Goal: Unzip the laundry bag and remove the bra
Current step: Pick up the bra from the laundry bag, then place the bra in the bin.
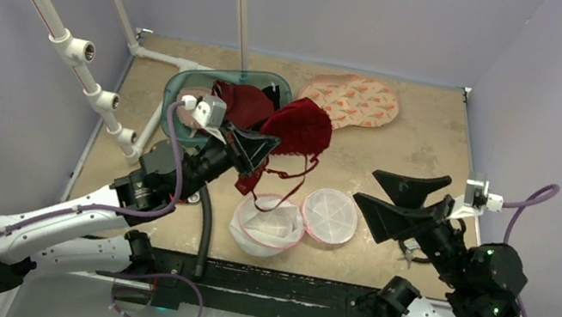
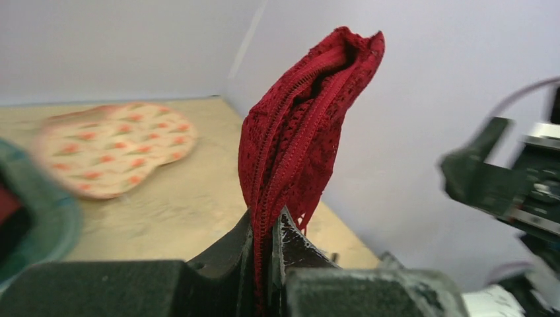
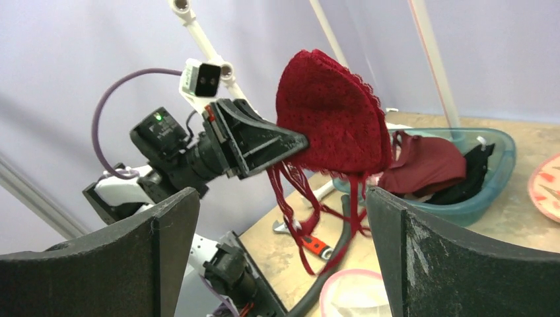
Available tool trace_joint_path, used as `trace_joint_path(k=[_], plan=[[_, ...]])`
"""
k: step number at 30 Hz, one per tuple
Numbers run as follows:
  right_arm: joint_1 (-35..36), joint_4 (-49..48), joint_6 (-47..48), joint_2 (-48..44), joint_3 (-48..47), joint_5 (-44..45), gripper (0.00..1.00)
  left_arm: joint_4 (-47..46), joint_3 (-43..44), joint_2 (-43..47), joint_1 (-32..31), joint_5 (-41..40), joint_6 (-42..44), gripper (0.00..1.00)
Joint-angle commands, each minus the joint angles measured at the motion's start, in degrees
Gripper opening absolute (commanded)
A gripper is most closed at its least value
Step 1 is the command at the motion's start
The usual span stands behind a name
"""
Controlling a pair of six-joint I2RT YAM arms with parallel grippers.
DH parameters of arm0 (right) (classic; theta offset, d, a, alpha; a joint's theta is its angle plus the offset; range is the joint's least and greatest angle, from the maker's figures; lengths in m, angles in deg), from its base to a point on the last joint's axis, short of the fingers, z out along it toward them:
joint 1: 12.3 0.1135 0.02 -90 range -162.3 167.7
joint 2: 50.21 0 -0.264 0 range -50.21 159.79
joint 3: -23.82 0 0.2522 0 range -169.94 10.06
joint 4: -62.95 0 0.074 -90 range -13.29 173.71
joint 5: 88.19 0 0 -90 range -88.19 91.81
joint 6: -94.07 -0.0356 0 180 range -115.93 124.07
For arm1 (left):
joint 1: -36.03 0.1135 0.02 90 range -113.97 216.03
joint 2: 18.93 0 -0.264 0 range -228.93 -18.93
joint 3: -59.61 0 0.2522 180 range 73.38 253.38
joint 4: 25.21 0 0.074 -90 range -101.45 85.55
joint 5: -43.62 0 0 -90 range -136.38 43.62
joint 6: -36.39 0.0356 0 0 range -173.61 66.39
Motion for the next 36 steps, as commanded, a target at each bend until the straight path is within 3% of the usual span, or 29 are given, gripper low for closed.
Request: trace_joint_path(k=[1, 6, 10, 16, 23, 29, 36], plan=[[0.13, 6.55, 3.2, -4.2, 0.64, 3.69, 0.98, 16.08, 7.77, 2.02, -0.25, -16.68, 8.4, 0.0], [0.11, 8.23, -0.93, -10.94, 7.76, 7.08, 0.98, 27.1, 16.92, 0.28, -0.15, -32.15, 13.64, 0.0], [0.17, 6.58, -4.19, -15.52, 14.16, 10.89, 0.98, 34.79, 25.8, -5.81, 0.36, -34.26, 16.56, 0.0], [0.17, 5.79, -5.8, -13.57, 19.91, 8.31, 0.98, 41.97, 35.0, -18.14, 11.85, -18.78, 13.52, 0.0], [0.13, -0.09, -8.7, -10.82, 26.53, 5.35, 0.97, 41.91, 41.81, -27.94, 21.64, -14.23, 10.78, 0.0], [0.19, -4.46, -11.22, -11.21, 31.7, 2.11, 0.96, 38.68, 40.1, -32.4, 30.94, -11.84, 5.39, 0.0], [0.17, -4.61, -11.58, -12.84, 34.68, 0.59, 0.96, 32.57, 29.85, -27.56, 41.21, -6.11, -0.73, 0.0]])
